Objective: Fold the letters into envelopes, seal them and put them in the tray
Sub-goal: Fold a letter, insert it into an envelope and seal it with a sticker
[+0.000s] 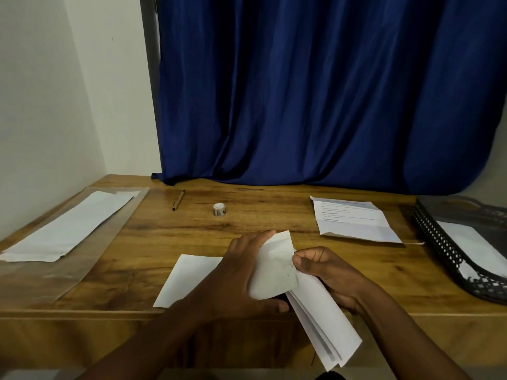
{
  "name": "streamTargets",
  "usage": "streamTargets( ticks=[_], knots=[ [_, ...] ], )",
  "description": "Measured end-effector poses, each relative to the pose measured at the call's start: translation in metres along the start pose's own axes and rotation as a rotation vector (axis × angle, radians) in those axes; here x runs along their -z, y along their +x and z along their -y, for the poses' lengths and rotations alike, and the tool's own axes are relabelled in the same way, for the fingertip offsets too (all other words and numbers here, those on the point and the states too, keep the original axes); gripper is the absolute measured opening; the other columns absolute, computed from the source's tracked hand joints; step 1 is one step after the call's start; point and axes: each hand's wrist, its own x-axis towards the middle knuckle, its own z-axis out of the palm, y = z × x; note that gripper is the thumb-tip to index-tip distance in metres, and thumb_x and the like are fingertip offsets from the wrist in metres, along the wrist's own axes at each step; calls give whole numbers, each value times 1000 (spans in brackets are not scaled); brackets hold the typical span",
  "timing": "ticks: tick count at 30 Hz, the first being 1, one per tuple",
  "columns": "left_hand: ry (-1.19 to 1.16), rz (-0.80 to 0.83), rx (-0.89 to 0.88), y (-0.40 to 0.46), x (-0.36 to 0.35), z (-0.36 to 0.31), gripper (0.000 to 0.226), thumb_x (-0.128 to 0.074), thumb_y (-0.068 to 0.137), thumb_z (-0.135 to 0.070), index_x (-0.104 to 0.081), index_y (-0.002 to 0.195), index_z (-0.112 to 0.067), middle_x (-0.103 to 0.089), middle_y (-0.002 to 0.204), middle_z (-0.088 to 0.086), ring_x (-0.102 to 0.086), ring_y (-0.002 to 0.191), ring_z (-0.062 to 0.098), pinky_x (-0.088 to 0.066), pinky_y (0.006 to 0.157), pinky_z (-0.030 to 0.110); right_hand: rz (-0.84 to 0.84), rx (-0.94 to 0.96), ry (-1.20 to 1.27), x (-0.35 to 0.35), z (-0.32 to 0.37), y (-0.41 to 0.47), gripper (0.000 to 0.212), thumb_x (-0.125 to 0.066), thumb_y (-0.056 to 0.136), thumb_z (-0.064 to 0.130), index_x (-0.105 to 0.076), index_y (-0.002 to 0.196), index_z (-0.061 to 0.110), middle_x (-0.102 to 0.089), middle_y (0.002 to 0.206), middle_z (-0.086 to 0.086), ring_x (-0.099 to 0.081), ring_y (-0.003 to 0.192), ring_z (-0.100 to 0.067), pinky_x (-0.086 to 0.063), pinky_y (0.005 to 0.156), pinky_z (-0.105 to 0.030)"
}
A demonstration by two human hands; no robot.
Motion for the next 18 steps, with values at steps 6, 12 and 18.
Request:
streamTargets(
  ticks=[6, 12, 18],
  knots=[
    [-45, -16, -20, 2, -6, 0, 118, -80, 65, -73, 0, 151, -54, -14, 156, -26, -22, 141, -1, -40, 113, 38, -5, 18, -51, -1, 1, -2, 24, -66, 87, 25, -80, 93, 7, -77, 97, -18, -75, 76, -23, -60, 66, -30],
    [15, -27, -23, 2, -4, -1, 119, -74, 62, -81, 2, 150, -57, -16, 158, -21, -23, 141, 2, -40, 113, 38, 32, -18, -90, -2, 2, -3, 26, -70, 94, 25, -78, 107, 4, -75, 109, -23, -75, 86, -30, -62, 79, -40],
    [453, -62, -146, 2, 10, 5, 117, -59, 66, -90, -19, 159, -32, -25, 162, -4, -29, 142, 17, -27, 115, 40, -73, -89, -262, -8, 20, -8, 15, -67, 96, 20, -81, 91, 20, -80, 94, -5, -77, 79, -16, -61, 70, -28]
  ],
)
